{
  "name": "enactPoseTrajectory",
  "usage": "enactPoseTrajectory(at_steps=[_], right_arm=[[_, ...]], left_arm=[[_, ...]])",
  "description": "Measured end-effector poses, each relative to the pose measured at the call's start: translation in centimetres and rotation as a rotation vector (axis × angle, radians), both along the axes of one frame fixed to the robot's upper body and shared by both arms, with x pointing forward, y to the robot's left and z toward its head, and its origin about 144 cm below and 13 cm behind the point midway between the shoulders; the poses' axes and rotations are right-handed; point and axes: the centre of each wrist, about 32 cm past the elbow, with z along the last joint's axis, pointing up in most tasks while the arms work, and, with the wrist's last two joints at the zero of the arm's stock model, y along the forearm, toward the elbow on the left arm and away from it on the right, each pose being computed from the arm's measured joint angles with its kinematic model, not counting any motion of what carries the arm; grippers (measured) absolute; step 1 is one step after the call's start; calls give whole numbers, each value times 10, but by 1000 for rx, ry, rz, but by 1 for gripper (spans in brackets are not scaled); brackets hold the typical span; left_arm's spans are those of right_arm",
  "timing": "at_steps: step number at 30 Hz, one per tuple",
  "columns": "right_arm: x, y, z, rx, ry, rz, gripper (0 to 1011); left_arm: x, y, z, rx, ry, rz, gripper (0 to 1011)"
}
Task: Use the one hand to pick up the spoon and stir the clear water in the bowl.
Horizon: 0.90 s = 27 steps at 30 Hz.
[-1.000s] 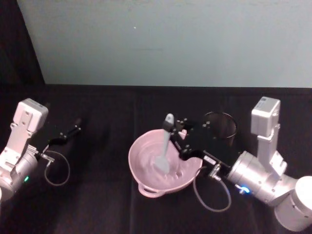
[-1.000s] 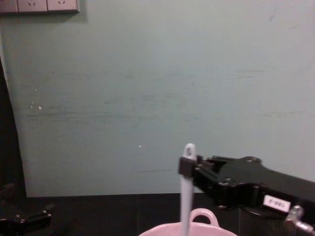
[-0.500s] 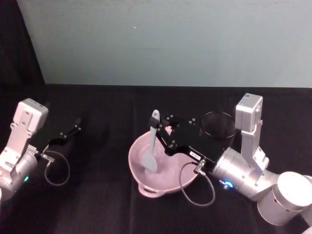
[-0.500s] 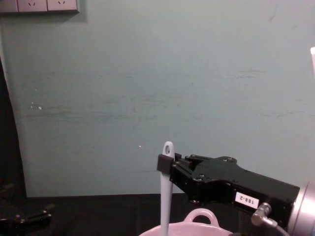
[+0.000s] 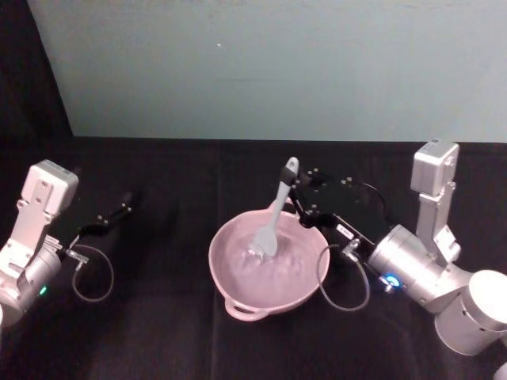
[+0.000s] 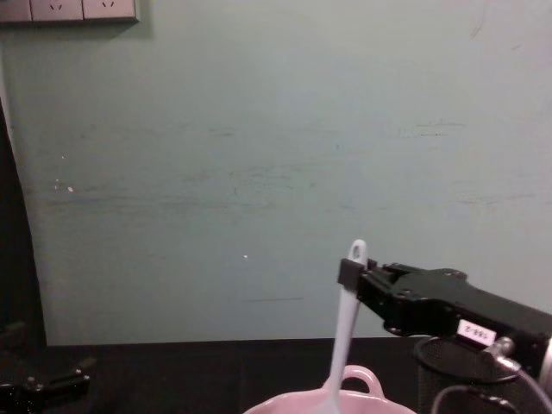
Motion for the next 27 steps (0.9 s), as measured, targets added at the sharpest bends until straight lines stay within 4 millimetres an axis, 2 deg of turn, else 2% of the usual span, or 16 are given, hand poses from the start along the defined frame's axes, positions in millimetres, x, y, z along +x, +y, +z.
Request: enactPoseTrajectory(at_steps=[8, 14, 19, 27], right_arm=[[-6, -15, 6, -31, -19, -26, 110], [-14, -17, 11, -62, -33, -10, 110], [-22, -10, 13, -73, -41, 33, 110], [-35, 13, 8, -61, -29, 127, 110]], left_arm=[[0, 0, 0, 0, 0, 0, 1005], [0, 0, 0, 0, 0, 0, 1005], [0, 0, 0, 0, 0, 0, 1005], [0, 0, 0, 0, 0, 0, 1005]])
